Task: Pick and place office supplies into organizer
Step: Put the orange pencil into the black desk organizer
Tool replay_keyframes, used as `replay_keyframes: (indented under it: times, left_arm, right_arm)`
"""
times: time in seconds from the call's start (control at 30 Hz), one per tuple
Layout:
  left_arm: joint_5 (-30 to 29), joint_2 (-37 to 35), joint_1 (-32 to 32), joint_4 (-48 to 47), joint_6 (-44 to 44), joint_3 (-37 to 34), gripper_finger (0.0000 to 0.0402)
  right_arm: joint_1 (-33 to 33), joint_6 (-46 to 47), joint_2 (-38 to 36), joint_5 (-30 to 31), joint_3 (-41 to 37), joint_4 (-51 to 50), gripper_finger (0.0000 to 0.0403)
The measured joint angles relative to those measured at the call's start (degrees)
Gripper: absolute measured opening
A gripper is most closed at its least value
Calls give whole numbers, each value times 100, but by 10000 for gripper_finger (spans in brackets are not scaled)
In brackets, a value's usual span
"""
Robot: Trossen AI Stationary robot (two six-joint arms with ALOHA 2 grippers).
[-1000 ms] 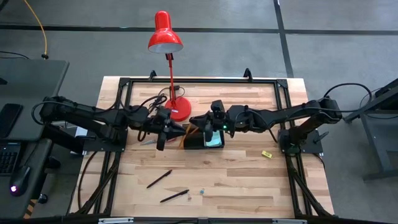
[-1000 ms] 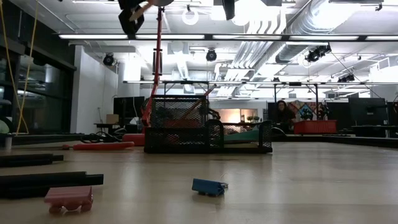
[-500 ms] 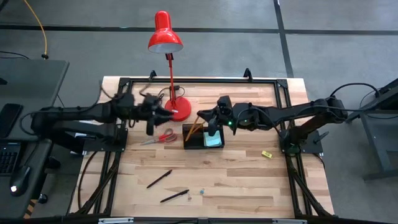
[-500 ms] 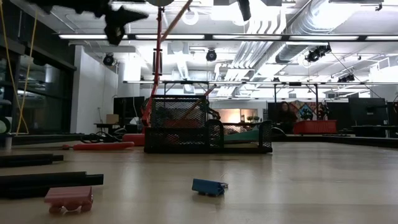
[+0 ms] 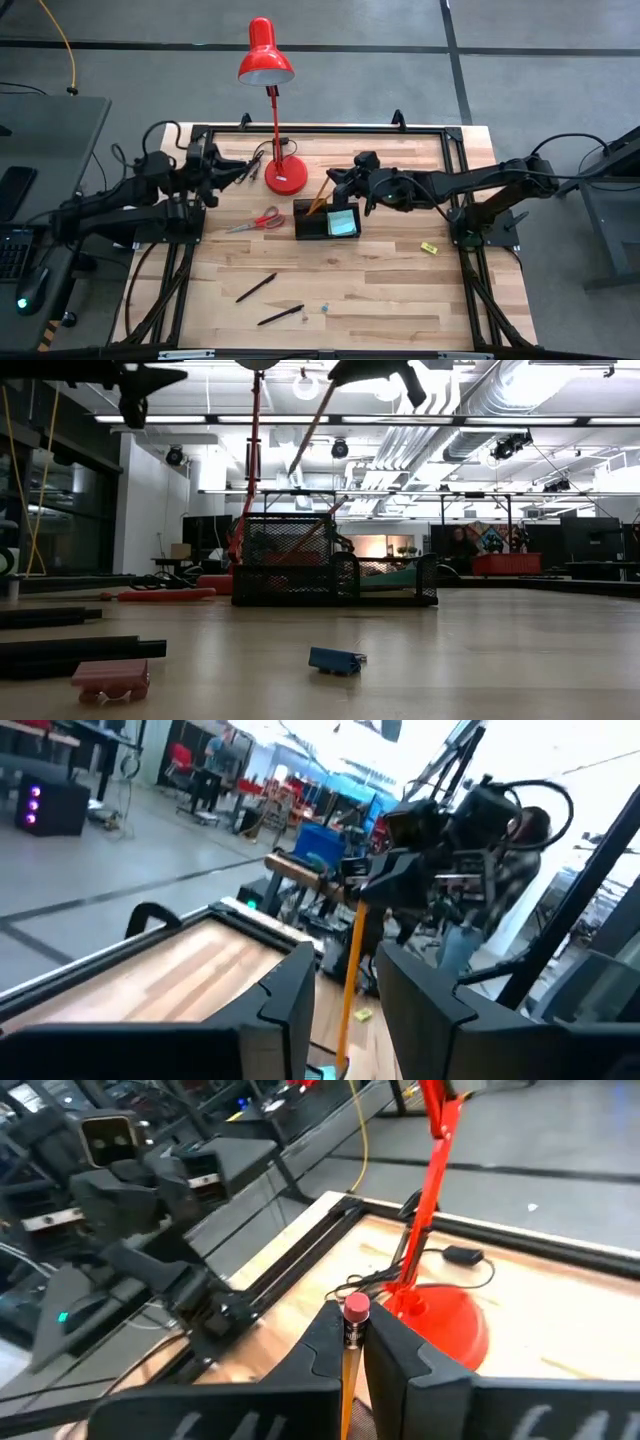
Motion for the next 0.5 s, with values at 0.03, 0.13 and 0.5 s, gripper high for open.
replay_keyframes:
  times: [0.03,0.13,0.5]
  left_arm:
    - [-1,-52,1,-101,37,-1,99]
    - [-25,-127,-16,-408,188,-4,99]
    - [82,-136,-16,-631,310,-4,99]
  right_arm:
    - [2,-57,34,59,0,4,0]
    - [23,-180,230,371,0,1,0]
    - [28,-368,1052,535,0,657,0]
